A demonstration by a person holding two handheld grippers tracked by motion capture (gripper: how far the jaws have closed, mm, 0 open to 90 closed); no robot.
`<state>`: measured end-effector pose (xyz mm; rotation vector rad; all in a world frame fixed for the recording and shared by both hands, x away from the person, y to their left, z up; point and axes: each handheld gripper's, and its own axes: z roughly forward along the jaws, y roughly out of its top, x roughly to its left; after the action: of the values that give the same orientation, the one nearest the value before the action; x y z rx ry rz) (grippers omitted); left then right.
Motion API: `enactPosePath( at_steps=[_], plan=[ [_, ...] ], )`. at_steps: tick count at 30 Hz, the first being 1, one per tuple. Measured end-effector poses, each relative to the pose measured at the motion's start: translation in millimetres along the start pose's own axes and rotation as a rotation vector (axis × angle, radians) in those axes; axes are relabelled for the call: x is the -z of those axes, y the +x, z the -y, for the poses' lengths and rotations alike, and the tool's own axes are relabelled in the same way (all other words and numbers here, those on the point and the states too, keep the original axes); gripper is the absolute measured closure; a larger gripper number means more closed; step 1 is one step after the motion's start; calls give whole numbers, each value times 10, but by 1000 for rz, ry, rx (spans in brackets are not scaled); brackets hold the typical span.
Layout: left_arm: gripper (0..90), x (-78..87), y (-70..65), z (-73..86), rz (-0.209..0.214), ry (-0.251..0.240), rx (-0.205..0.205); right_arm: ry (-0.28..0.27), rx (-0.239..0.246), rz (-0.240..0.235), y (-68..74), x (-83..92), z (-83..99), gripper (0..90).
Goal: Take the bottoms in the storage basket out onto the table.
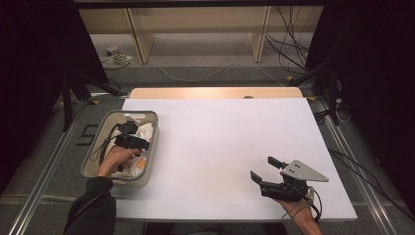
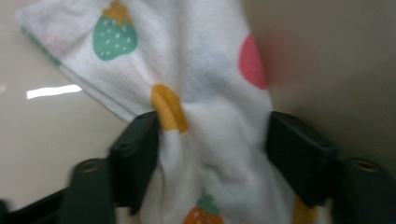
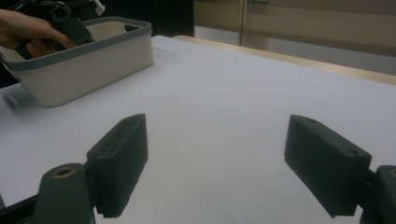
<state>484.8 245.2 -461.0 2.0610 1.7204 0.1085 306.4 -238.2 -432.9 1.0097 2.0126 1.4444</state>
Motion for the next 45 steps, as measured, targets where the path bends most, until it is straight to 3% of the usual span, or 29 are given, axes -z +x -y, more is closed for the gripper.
enactPosePath(
  at_steps=[11, 15, 26, 37, 45],
  plan=[
    [700, -30, -85, 2, 26, 14, -40, 2, 2, 2, -1, -2, 0, 225],
    [761, -34, -82, 6, 40, 12, -47, 2, 2, 3, 0, -1, -1, 228],
    [781, 84, -21, 1, 93, -35, -34, -4, 6, 4, -12, 6, -3, 231],
    [780, 406, -5, -45, 152, -164, -11, -10, 1, 4, -14, 9, -5, 233],
    [780, 630, -29, -64, 177, -236, -21, -8, 3, 7, -14, 13, -6, 232]
  ],
)
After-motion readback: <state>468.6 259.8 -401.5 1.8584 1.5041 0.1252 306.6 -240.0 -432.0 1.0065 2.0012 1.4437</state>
